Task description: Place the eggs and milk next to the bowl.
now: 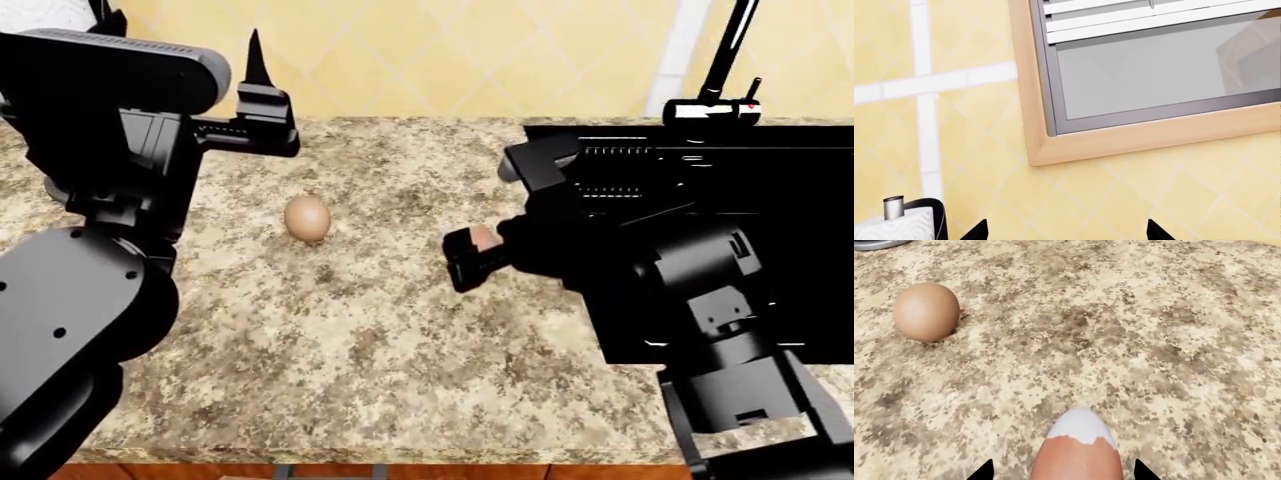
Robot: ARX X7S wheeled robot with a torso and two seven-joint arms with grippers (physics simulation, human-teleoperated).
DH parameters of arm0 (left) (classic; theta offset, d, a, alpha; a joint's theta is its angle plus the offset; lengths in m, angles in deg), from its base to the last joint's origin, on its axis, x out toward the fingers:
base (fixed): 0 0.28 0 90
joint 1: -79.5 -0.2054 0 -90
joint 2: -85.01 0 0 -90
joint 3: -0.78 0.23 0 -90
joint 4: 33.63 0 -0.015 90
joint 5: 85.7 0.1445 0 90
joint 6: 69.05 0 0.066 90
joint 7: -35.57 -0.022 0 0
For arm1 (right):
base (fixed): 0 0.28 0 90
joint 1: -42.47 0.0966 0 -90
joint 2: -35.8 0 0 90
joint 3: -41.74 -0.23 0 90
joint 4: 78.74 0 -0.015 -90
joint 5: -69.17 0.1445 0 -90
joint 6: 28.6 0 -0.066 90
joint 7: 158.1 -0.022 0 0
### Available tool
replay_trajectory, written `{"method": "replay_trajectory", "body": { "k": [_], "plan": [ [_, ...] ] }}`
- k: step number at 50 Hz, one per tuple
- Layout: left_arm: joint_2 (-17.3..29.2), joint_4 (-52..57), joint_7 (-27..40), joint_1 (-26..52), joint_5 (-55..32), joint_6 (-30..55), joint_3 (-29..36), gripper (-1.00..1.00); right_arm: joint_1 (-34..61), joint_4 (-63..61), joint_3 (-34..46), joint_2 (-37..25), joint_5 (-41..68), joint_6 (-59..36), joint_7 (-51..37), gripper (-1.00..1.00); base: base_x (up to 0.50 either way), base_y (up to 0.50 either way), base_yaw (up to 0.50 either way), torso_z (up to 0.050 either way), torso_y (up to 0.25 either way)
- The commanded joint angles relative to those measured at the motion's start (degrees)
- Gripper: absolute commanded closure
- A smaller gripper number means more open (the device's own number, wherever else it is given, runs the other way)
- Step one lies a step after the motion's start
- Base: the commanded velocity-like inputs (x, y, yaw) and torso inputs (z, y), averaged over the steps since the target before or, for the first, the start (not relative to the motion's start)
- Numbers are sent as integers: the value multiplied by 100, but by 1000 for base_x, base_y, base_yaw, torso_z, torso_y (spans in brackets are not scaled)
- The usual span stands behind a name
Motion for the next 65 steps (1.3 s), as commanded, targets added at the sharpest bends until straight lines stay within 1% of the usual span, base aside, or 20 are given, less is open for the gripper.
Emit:
{"method": "replay_trajectory", "body": {
  "k": [1,11,21,22,41,45,49,56,62,65],
  "plan": [
    [-1,20,10,-30,-1,-16,13,-100,-76,264,88,29,-59,205,59,-100,0,0,0,0,0],
    [3,-15,-9,-47,11,-56,16,-100,-49,631,177,120,-129,465,179,-100,0,0,0,0,0],
    [2,-17,-2,-7,-5,-29,19,-100,-42,801,233,145,-164,477,154,-100,0,0,0,0,0],
    [1,-23,-3,-3,-4,-28,20,-100,-37,822,243,145,-178,482,141,100,0,0,0,0,0],
    [-14,-74,5,-65,23,-80,46,-100,-103,557,202,76,-107,381,-13,100,0,0,0,0,0],
    [-64,-167,5,-70,12,-101,42,-100,-169,106,-7,-26,9,281,-214,100,0,0,0,0,0],
    [-212,-428,26,-41,-278,7,-97,-100,-221,-349,-265,-111,123,230,-442,100,0,0,0,0,0],
    [-358,-1059,-45,46,169,-220,134,-100,-265,-691,-539,-184,241,244,-620,100,0,0,0,0,0],
    [-471,-1458,-160,108,-52,-36,125,-100,-276,-1068,-773,-279,408,54,-790,100,0,0,0,0,0],
    [-448,-1466,-317,60,-153,130,278,-100,-330,-1534,-954,-339,583,-168,-959,100,0,0,0,0,0]
  ]
}}
